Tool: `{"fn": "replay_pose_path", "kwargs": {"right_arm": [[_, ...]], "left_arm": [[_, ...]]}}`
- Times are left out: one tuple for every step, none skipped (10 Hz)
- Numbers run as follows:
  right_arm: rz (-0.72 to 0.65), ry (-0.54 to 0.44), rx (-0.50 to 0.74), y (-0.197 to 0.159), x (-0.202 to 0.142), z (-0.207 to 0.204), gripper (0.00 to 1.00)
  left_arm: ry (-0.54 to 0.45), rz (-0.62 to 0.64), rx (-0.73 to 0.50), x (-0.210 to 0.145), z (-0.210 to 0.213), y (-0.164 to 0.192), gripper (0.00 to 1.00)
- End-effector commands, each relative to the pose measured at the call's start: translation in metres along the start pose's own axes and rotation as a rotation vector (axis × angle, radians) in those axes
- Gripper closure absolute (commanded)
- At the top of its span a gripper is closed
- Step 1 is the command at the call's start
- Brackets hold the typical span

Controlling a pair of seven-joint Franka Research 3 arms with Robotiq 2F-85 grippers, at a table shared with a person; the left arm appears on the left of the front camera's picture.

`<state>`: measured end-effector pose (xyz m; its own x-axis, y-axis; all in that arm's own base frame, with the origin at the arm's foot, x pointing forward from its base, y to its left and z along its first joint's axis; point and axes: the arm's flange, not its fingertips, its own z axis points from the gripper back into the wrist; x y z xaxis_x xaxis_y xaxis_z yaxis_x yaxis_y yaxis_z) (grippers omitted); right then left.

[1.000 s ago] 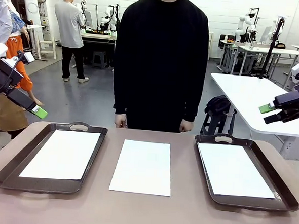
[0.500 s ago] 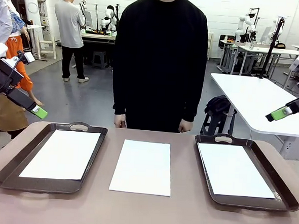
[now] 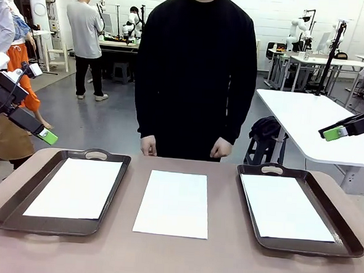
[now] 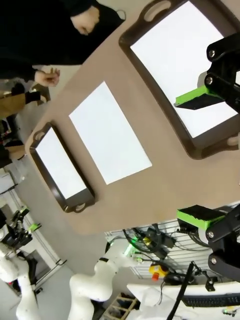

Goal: Sort the A4 documents.
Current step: Receive the A4 Paper.

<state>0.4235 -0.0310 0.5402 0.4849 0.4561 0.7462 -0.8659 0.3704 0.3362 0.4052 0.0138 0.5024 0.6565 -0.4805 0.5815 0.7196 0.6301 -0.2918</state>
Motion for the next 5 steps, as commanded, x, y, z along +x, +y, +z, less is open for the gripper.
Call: {"fn": "replay_pose_path", "kwargs": {"right_arm": [[0.07,0.042,0.007,-0.0079,0.0014,-0.0109,0.0],[0.077,0.055,0.007,-0.0083,0.0027,-0.0118,0.0],[0.08,0.062,0.005,-0.0086,0.0027,-0.0115,0.0],[0.078,0.066,0.004,-0.009,0.0028,-0.0108,0.0],[0.066,0.063,0.005,-0.0097,0.0024,-0.0097,0.0]], "left_arm": [[-0.001,-0.004,0.0,0.0002,0.0006,0.0003,0.0],[-0.001,-0.004,0.0,0.0002,0.0006,0.0003,0.0],[-0.001,-0.004,0.0,0.0002,0.0006,0.0003,0.0],[-0.001,-0.004,0.0,0.0002,0.0006,0.0003,0.0],[-0.001,-0.004,0.0,0.0002,0.0006,0.0003,0.0]]}}
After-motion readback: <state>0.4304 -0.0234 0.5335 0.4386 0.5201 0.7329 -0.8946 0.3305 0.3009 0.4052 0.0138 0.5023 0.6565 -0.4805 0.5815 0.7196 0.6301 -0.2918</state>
